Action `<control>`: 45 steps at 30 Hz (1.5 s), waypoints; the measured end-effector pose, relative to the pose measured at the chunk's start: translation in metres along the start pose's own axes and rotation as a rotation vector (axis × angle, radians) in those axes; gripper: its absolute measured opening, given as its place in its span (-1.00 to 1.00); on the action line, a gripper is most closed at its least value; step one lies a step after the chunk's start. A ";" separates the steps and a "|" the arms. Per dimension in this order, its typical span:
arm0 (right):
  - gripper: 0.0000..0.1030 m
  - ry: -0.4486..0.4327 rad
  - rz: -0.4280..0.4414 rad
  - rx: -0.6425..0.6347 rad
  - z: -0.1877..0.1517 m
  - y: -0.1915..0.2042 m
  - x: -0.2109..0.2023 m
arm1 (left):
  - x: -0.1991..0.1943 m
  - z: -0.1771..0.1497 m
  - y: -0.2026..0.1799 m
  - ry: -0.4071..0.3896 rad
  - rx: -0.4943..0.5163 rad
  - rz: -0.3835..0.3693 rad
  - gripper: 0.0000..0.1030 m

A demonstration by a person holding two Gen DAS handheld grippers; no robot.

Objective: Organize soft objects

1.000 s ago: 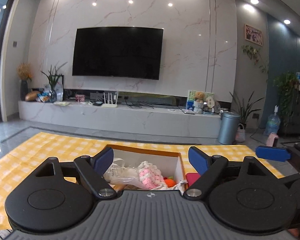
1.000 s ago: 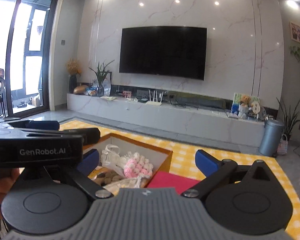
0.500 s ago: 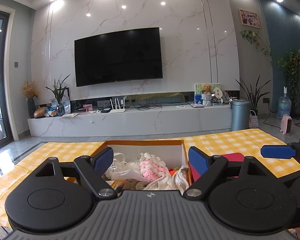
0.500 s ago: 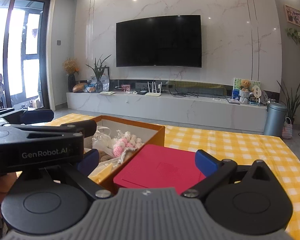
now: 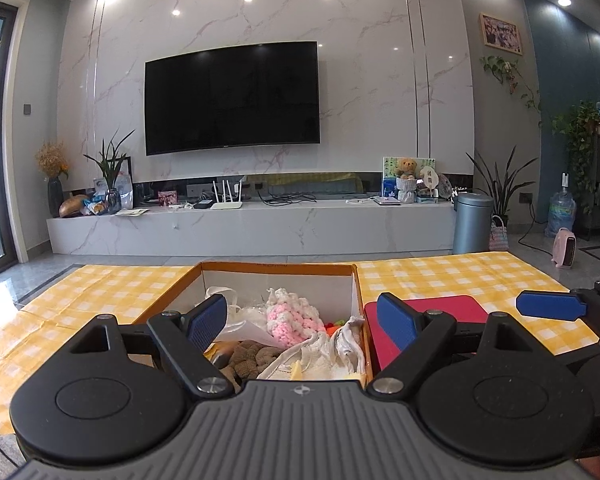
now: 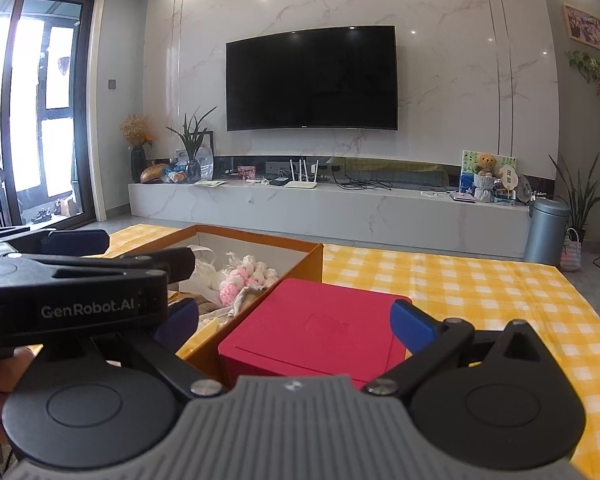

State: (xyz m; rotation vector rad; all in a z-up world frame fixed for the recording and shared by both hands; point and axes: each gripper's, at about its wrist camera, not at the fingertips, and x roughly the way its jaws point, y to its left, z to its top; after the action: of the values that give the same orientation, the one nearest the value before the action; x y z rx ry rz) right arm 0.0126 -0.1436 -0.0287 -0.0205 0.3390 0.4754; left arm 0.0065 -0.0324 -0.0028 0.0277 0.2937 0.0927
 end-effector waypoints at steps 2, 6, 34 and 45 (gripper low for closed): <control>0.94 0.020 0.011 0.003 0.000 -0.001 0.002 | 0.001 0.000 0.000 0.012 0.002 -0.011 0.93; 0.94 0.027 0.007 0.006 -0.002 -0.001 0.002 | 0.001 0.000 -0.001 0.018 0.012 -0.007 0.93; 0.94 0.031 -0.001 0.012 -0.006 -0.002 0.003 | 0.004 -0.003 -0.001 0.027 0.020 0.001 0.93; 0.93 0.034 0.002 0.018 -0.007 -0.002 0.005 | 0.005 -0.003 0.001 0.033 0.018 -0.001 0.93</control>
State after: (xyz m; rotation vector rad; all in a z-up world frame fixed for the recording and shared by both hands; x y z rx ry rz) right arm 0.0152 -0.1437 -0.0369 -0.0104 0.3767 0.4747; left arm 0.0104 -0.0303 -0.0072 0.0436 0.3278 0.0896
